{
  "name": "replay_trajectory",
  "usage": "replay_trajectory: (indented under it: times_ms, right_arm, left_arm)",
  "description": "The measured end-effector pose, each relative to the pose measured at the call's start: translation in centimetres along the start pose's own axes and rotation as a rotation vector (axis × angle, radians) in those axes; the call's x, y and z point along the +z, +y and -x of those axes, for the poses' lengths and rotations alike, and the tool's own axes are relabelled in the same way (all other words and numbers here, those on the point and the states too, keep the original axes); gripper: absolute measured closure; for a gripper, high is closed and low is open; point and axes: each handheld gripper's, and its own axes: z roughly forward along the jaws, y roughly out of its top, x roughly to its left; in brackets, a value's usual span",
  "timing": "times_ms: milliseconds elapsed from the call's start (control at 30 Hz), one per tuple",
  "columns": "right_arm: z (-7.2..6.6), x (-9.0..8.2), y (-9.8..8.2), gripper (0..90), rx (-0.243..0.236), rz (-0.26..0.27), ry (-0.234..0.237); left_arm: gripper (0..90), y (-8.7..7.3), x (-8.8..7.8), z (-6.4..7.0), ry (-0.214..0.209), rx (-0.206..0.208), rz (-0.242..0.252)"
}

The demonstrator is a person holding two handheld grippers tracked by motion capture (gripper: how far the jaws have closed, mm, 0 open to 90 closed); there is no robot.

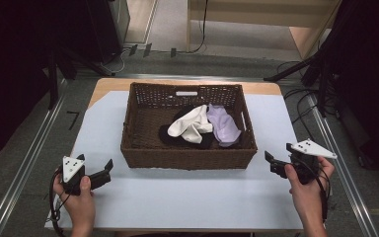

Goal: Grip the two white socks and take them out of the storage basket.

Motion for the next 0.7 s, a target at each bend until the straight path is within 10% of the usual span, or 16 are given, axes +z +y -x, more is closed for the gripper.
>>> replay_trajectory:
  times_ms: [333,700]
  right_arm:
    - [1.5,1.0,3.2,28.1,-0.071,-0.139,0.075]
    - [2.9,2.9,7.0,37.7,-0.28,-0.36,0.118]
  left_arm:
    - [3.3,0.0,0.0,0.0,-0.006,0.003,0.001]
    - [3.6,0.0,0.0,0.0,-0.007,0.002,0.001]
